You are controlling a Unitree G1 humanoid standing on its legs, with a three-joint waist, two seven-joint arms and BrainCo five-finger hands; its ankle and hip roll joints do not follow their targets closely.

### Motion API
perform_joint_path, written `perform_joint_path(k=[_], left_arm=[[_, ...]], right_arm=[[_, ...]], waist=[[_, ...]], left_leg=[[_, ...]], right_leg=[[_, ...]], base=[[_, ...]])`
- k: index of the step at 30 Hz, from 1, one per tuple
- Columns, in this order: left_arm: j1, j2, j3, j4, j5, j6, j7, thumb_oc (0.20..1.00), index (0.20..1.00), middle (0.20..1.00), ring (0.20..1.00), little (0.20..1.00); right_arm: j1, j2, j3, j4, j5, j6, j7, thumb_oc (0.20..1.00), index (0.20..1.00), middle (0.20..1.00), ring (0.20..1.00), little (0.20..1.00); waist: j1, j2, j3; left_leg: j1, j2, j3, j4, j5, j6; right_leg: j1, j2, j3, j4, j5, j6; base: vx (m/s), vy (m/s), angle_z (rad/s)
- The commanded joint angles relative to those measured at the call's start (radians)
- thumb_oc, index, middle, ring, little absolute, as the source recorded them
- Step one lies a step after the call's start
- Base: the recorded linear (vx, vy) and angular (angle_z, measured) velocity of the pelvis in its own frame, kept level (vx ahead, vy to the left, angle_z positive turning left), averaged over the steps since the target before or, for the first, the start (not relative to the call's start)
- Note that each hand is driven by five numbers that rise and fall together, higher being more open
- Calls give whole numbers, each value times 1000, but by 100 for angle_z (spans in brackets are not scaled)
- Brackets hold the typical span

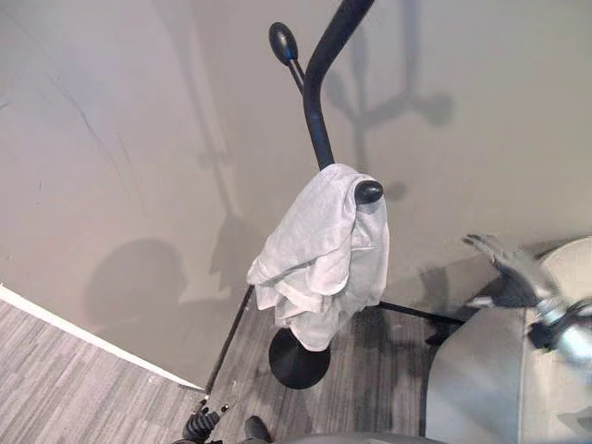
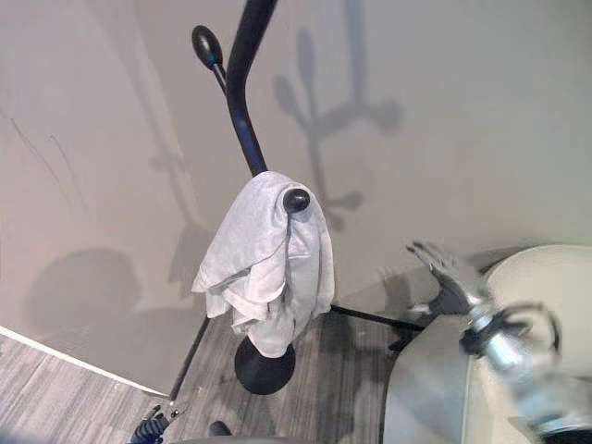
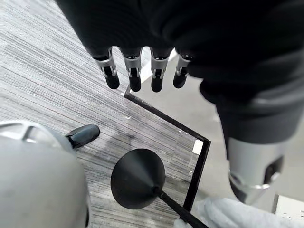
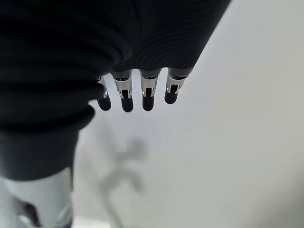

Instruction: Hang the clothes on the sofa on the clothes rack.

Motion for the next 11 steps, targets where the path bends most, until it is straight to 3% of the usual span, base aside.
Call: perform_joint_path(k=[1, 2, 6, 10, 11], left_arm=[[-37, -41, -52, 33, -27, -19, 13, 1000, 1000, 1000, 1000, 1000], [-48, -33, -60, 42, -20, -16, 27, 1000, 1000, 1000, 1000, 1000], [-63, -27, -72, 58, -20, -12, 46, 1000, 1000, 1000, 1000, 1000], [-95, -50, -110, 110, -91, -9, 43, 1000, 1000, 1000, 1000, 1000], [-101, -53, -117, 117, -99, -7, 42, 1000, 1000, 1000, 1000, 1000]], right_arm=[[-49, 82, 94, 224, 200, 71, -65, 1000, 1000, 1000, 1000, 1000], [-76, 183, 126, 371, 270, 77, -105, 1000, 1000, 1000, 1000, 1000], [-103, 325, 113, 567, 501, 62, -133, 1000, 1000, 1000, 1000, 1000], [-176, 516, -35, 952, 1140, 31, -68, 1000, 1000, 1000, 1000, 1000], [-186, 532, -63, 1007, 1220, 39, -59, 1000, 1000, 1000, 1000, 1000]], waist=[[27, 38, -19], [30, 41, -18], [35, 44, -16], [39, 57, -18], [38, 59, -18]], left_leg=[[21, 78, -13, 26, 11, -84], [23, 76, -17, 25, 11, -82], [27, 72, -22, 22, 12, -82], [32, 64, -28, 17, 11, -85], [34, 63, -30, 17, 10, -86]], right_leg=[[-20, 22, -101, 78, -1, 17], [-18, 22, -103, 76, -3, 14], [-14, 24, -105, 73, -4, 10], [-10, 29, -100, 69, -6, 4], [-10, 30, -98, 69, -7, 3]], base=[[-3, -20, 20], [2, -14, 10], [8, 0, 8], [12, 21, 9], [17, 23, 3]])
